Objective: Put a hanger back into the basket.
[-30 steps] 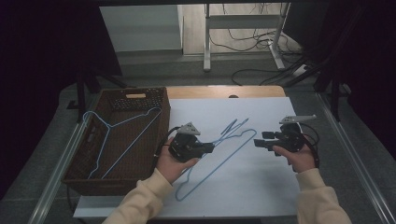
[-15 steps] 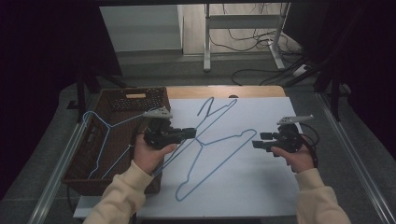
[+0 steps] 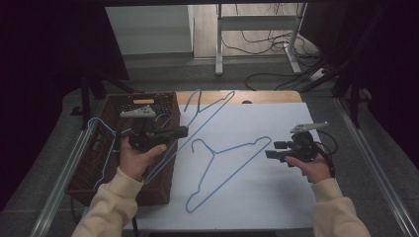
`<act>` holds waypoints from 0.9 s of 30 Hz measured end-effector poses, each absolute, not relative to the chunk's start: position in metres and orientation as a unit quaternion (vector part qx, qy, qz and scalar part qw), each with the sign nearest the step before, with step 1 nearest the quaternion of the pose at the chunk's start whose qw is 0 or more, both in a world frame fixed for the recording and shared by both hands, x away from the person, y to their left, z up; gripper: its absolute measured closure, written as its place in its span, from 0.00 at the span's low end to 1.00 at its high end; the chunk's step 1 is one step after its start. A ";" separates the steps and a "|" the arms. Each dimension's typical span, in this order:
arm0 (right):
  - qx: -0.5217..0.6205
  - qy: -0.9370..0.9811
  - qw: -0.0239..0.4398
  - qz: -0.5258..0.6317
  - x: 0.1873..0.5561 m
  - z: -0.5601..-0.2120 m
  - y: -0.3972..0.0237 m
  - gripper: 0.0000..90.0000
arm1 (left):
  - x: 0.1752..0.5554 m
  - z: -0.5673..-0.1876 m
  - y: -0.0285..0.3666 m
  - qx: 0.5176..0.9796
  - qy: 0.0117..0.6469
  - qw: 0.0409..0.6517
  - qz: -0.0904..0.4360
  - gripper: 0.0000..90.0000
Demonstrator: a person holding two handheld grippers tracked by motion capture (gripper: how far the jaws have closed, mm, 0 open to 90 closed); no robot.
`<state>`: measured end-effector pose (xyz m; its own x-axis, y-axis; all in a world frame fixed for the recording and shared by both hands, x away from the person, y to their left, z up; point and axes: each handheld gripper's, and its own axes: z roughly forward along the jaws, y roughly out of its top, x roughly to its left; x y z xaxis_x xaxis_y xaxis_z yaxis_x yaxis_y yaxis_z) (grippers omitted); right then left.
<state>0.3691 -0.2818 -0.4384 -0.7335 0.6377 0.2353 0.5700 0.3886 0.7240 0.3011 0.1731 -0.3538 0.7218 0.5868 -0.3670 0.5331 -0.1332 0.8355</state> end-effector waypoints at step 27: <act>0.362 0.839 0.042 0.405 0.369 -0.441 -0.279 0.42 | 0.303 -0.364 0.250 0.718 0.410 0.562 0.012 0.96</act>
<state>0.3693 -0.2786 -0.4406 -0.7344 0.6411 0.2227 0.5729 0.4098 0.7098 0.3034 0.2502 -0.3641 0.6632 0.6030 -0.4433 0.5754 -0.0319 0.8173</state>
